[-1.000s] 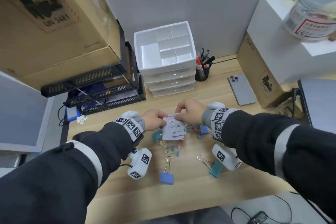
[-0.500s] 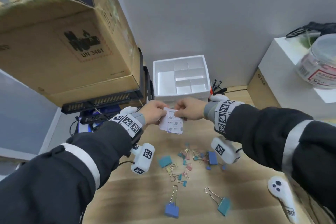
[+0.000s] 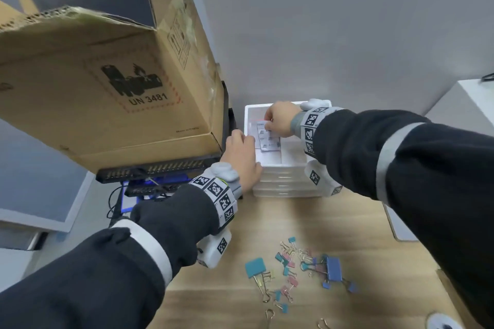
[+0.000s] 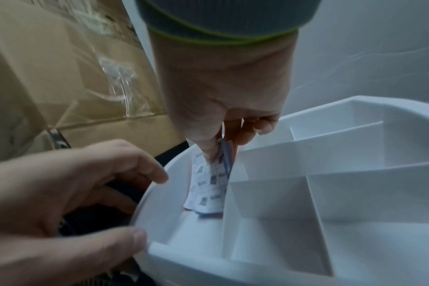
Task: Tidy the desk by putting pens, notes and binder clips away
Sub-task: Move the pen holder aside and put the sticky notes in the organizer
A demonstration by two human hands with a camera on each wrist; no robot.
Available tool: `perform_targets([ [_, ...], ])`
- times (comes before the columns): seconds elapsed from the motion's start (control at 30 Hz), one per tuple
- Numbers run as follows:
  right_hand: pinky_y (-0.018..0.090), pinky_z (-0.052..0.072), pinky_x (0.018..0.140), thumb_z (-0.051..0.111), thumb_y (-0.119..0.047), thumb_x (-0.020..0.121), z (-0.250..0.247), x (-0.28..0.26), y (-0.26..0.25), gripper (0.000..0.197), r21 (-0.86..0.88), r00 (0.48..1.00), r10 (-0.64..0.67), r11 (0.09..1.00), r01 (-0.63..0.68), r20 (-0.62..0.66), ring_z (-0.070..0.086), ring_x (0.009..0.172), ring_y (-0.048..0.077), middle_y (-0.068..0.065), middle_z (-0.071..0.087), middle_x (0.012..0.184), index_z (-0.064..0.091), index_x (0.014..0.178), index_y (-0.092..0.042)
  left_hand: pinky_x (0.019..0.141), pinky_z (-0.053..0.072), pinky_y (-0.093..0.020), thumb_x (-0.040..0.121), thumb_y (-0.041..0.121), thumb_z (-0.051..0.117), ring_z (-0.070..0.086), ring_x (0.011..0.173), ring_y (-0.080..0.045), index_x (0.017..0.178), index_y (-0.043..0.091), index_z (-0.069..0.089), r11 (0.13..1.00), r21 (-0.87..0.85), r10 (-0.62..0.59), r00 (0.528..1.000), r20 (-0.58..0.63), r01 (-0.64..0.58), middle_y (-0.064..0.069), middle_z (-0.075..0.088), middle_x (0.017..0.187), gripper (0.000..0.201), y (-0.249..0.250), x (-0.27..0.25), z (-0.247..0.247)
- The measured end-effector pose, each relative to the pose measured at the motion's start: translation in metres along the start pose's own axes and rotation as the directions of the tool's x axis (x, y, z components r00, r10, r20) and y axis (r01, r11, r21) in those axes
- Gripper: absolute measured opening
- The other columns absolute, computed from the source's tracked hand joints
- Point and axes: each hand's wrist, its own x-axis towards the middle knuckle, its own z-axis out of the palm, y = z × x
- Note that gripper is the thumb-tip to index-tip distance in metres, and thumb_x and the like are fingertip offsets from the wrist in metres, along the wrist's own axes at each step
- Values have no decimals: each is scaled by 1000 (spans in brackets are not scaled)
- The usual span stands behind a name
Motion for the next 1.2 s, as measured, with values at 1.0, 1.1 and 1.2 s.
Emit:
perform_targets([
  [1.0,39,40,93,56,-31,80,45,-18,23,25,-370,907,-356,892,258,-225,55,102,29,5,64,105,71,92,-15,94,42,-33,85,20,63,48,116,-27,129,3,48,989,151,13,998,-67,-3,-12,40,137,49,5,32,16],
  [1.1,40,41,85,57,-26,77,44,-38,35,22,-291,847,-389,910,294,-361,56,95,34,8,63,98,68,89,-12,87,42,-35,82,16,59,49,111,-30,115,5,56,992,116,50,995,-82,-40,-13,41,133,35,3,27,13],
  [1.2,40,44,78,55,-23,76,44,-54,43,22,-247,805,-410,910,332,-429,57,91,36,11,63,93,67,90,-10,83,41,-34,76,13,59,48,110,-32,108,5,57,993,81,89,989,-117,-80,-14,44,129,33,-1,17,11],
])
